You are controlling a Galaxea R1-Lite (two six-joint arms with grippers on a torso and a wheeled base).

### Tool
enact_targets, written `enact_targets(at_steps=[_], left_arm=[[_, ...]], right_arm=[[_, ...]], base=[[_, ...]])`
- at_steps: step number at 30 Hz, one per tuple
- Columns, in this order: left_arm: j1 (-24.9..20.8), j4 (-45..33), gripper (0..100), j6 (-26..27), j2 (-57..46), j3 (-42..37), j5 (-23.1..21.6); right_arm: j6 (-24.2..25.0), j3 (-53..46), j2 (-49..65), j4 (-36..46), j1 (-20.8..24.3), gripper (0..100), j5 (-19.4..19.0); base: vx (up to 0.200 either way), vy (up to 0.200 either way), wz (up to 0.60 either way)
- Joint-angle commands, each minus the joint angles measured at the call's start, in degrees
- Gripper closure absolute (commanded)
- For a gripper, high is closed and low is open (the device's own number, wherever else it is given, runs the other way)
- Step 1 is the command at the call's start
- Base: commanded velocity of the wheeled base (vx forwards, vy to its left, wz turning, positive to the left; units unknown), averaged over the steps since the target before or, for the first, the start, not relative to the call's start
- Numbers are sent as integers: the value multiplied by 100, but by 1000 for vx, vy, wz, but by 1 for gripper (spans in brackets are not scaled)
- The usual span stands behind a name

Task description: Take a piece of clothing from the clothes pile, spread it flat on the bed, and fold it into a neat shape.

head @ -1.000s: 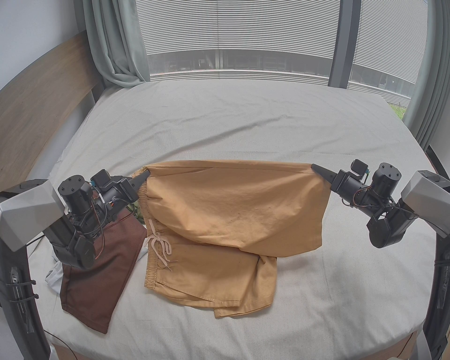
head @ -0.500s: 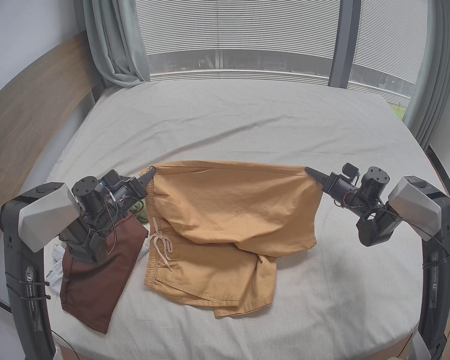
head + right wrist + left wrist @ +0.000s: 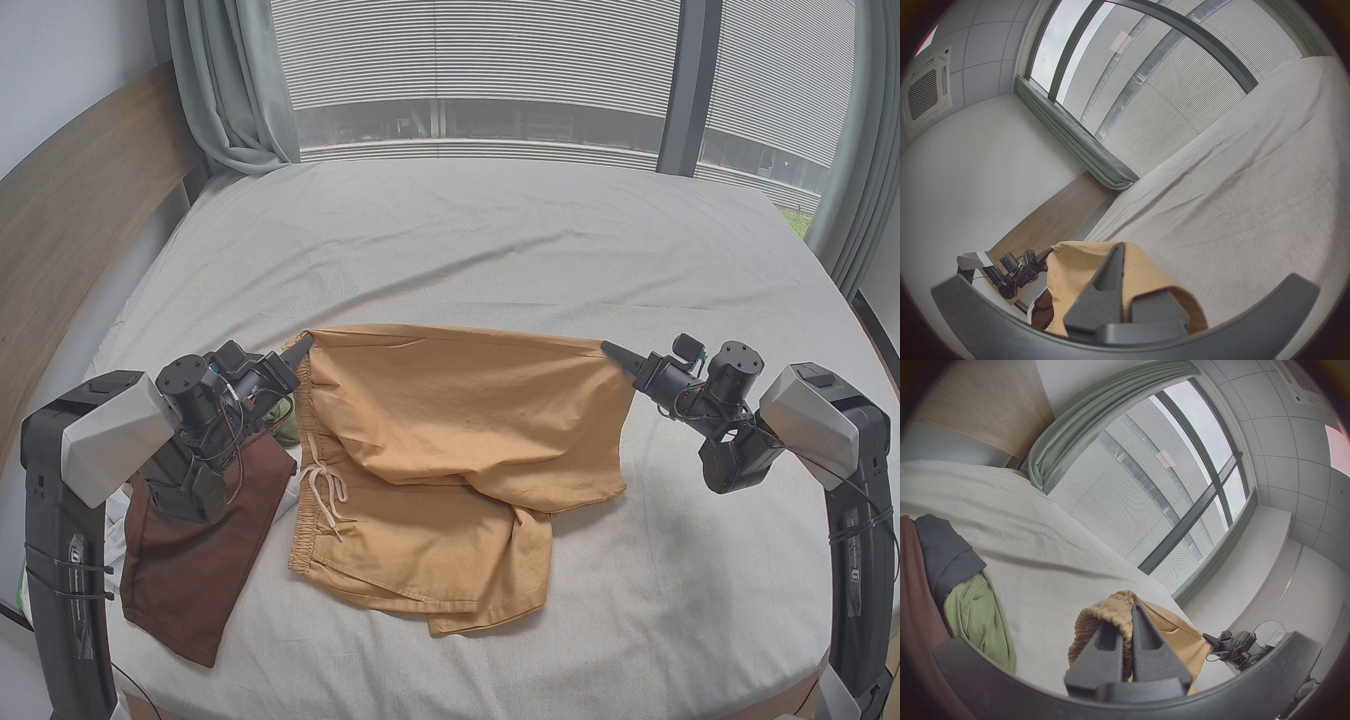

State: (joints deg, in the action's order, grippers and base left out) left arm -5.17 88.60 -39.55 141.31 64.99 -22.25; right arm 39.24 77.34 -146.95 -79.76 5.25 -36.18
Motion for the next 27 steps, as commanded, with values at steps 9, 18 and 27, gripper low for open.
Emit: enact_targets(at_steps=[9,18,27], left_arm=[[-2,-1,100,-88,116,75,1],[-19,-115,0,-282,125,260,-8],[-19,-300,0,-290,98,155,-43]], right_arm=[[5,176,-62,66,11,100,-3],[5,352,-106,66,20,0,15],[-48,-245,87,5,11,0,15]], base=[[0,0,0],[0,0,0],[0,0,0]])
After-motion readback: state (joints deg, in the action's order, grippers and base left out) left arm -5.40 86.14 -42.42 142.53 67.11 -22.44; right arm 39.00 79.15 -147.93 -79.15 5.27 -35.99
